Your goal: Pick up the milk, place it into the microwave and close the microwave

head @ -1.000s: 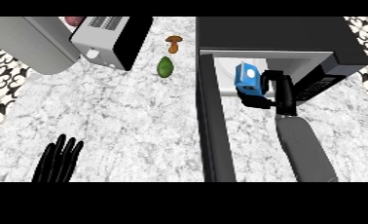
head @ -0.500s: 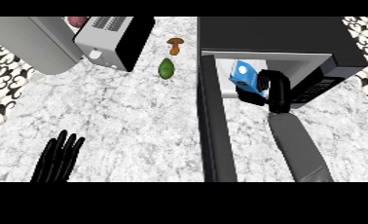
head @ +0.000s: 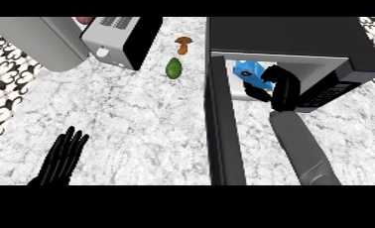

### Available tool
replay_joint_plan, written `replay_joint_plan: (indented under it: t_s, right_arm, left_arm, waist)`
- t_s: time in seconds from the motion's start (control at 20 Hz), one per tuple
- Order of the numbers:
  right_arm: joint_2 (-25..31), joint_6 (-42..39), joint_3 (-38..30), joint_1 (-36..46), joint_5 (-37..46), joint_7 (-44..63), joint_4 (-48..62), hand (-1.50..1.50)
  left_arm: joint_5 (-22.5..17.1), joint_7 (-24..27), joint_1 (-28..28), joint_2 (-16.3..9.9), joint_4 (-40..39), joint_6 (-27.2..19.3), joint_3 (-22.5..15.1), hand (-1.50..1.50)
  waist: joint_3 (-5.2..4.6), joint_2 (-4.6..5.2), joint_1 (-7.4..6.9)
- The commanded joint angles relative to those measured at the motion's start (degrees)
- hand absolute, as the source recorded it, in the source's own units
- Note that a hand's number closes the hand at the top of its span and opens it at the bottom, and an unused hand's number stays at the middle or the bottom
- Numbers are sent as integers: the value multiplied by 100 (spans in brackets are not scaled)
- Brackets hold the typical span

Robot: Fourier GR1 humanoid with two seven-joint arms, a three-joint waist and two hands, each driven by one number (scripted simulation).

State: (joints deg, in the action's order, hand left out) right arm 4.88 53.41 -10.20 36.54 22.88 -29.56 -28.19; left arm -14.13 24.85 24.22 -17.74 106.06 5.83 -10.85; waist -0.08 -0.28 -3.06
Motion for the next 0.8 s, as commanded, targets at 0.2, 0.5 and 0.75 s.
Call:
replay_joint_plan:
  t_s: [0.2, 0.5, 0.75]
  right_arm:
    - [989, -499, 227, 1032, 486, 471, 908, -150]
    - [806, -848, 423, 999, 463, 460, 944, -150]
    - [571, -1233, 431, 937, 125, 233, 622, -150]
  left_arm:
    - [316, -100, -85, 92, -6, -165, -192, -150]
    - [365, -18, -117, 55, -4, -67, -238, -150]
    - [271, -34, -193, 98, -79, 31, -287, -150]
  waist:
    - [26, 226, -287]
    - [29, 214, -333]
    - [37, 201, -256]
